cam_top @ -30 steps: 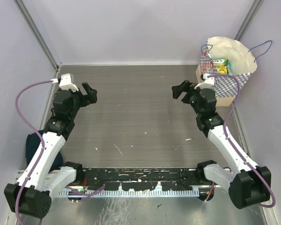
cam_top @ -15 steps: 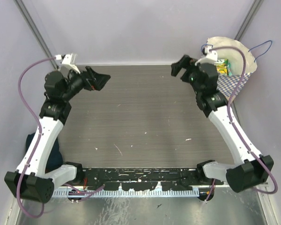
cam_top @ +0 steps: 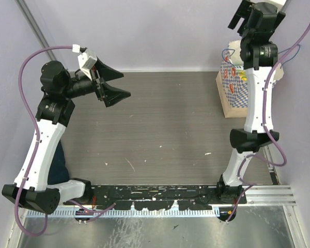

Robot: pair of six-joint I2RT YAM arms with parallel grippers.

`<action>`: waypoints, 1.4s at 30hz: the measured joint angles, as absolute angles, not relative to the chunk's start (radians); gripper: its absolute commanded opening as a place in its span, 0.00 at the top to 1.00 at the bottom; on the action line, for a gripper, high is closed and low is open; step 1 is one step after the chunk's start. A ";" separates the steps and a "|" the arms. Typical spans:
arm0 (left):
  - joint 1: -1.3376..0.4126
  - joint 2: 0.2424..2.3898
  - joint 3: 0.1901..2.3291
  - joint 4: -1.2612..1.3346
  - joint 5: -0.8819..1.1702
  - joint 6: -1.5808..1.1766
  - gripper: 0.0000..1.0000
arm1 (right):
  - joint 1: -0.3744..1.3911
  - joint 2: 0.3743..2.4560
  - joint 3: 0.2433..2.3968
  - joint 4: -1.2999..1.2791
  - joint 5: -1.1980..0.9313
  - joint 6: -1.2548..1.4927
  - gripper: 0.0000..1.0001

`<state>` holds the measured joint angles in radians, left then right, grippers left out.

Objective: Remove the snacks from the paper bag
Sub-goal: Adjust the paper bag at the center of the board.

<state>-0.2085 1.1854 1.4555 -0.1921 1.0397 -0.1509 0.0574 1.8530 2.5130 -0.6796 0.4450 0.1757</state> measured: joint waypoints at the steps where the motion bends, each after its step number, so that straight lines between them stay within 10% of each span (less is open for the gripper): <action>1: -0.208 1.195 1.464 -0.192 1.031 -0.149 0.02 | 0.025 1.909 2.583 -0.716 0.420 0.164 0.01; 27: -0.208 1.399 1.480 -0.132 0.720 -0.223 0.02 | -0.121 2.235 2.528 -0.749 -0.163 0.176 0.28; 34: -0.208 1.400 1.448 -0.127 0.691 -0.220 0.02 | -0.053 2.259 2.502 -0.776 -0.025 0.118 0.58; 39: -0.208 1.400 1.424 -0.123 0.661 -0.220 0.02 | 0.021 2.261 2.455 -0.784 0.102 0.067 0.99; 42: -0.208 1.393 1.401 -0.123 0.631 -0.216 0.02 | 0.062 2.260 2.451 -0.791 0.177 0.042 1.00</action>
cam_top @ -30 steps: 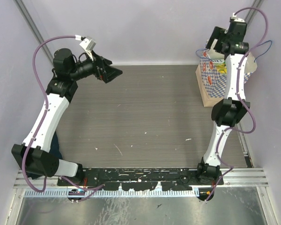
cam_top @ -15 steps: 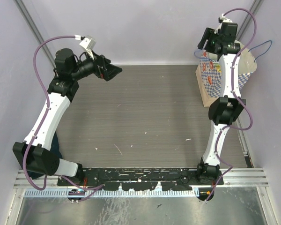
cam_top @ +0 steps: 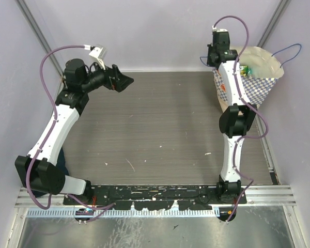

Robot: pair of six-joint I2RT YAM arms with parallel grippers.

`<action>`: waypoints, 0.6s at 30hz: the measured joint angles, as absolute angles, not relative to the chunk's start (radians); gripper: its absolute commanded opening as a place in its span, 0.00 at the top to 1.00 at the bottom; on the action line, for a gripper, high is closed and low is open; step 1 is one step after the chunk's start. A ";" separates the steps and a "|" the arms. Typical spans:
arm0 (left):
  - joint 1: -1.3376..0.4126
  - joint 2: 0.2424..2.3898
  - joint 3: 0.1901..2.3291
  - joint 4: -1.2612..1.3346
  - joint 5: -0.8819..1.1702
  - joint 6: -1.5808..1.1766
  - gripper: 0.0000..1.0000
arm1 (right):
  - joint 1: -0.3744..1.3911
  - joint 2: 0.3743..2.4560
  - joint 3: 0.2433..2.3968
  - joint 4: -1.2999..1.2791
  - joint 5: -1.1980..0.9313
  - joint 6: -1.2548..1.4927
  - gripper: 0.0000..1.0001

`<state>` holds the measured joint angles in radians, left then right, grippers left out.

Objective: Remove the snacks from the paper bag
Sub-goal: Adjust the paper bag at the center of the board.

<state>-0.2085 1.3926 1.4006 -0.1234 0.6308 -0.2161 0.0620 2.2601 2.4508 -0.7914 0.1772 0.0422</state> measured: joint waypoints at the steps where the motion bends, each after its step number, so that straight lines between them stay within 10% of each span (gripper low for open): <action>1: -0.208 1.389 1.393 -0.124 0.622 -0.215 0.02 | 0.077 2.260 2.446 -0.792 0.204 0.036 1.00; 18: -0.139 1.214 1.271 -0.177 0.104 -0.252 0.02 | 0.656 2.146 1.909 -0.595 0.590 0.012 1.00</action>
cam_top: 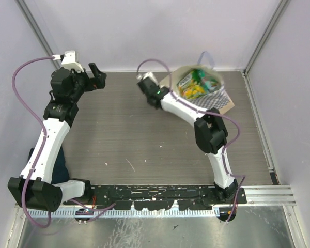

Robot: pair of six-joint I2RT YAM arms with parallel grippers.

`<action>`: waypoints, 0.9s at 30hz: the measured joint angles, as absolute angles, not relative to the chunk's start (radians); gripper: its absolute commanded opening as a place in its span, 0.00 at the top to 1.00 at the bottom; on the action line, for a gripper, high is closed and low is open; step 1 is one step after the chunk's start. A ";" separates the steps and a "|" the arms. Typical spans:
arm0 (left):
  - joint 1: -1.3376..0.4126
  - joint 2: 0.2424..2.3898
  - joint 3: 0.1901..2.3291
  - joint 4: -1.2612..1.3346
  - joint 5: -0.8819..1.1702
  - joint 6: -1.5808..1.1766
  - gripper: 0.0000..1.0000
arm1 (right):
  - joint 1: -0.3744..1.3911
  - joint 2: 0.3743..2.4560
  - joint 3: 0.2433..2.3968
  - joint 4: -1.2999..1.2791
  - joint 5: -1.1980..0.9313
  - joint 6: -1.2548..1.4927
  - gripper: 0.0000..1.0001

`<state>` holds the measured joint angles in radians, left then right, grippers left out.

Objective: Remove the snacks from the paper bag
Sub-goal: Adjust the paper bag at the center of the board.

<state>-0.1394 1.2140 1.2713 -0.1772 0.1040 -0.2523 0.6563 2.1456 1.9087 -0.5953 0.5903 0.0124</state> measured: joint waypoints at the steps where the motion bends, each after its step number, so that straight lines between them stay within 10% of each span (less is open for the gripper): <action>1: -0.133 1.211 1.265 -0.182 0.078 -0.256 0.02 | 0.692 2.143 1.876 -0.584 0.591 0.017 1.00; 6: -0.124 1.208 1.249 -0.234 0.000 -0.273 0.02 | 0.900 2.098 1.643 -0.502 0.551 0.033 0.88; 13: -0.124 1.205 1.218 -0.260 -0.017 -0.282 0.02 | 1.037 1.892 1.287 -0.399 0.356 0.059 0.04; 27: -0.442 1.168 0.899 -0.234 0.062 -0.321 0.02 | 1.141 1.259 1.036 -0.418 -0.054 0.105 0.00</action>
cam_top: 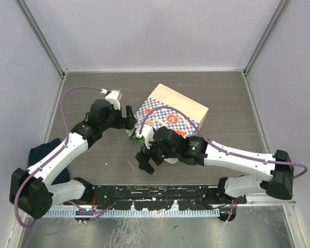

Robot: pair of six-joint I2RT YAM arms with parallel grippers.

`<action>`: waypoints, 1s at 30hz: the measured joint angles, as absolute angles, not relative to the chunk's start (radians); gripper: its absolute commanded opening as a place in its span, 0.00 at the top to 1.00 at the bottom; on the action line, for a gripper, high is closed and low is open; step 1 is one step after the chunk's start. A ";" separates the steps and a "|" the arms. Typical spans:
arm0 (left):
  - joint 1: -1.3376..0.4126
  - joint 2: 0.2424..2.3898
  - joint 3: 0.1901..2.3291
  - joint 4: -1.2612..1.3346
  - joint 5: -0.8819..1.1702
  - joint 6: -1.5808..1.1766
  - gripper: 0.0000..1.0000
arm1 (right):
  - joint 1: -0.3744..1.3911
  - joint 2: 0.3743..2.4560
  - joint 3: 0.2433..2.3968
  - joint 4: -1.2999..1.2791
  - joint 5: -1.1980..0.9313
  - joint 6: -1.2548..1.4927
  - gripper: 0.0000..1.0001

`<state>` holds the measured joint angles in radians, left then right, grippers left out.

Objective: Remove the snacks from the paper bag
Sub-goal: Adjust the paper bag at the center of the board, then move the paper bag to the center of the board.

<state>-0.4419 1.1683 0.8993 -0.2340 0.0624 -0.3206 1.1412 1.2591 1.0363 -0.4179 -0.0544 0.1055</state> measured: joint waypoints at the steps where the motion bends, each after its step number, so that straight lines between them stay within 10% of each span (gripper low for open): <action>1: -0.467 1.154 0.872 -0.233 0.066 -0.309 0.02 | 1.163 1.247 1.031 -0.429 -0.062 0.118 0.00; 7: -0.542 1.083 0.785 -0.212 0.083 -0.233 0.02 | 1.288 1.208 1.019 -0.519 0.032 0.205 0.01; 19: -0.575 1.058 0.674 -0.094 0.089 -0.120 0.02 | 1.661 1.185 1.138 -0.765 0.881 0.364 0.00; 30: -0.569 1.089 0.724 -0.062 0.007 -0.134 0.02 | 1.389 1.409 1.126 -0.961 1.068 0.436 0.06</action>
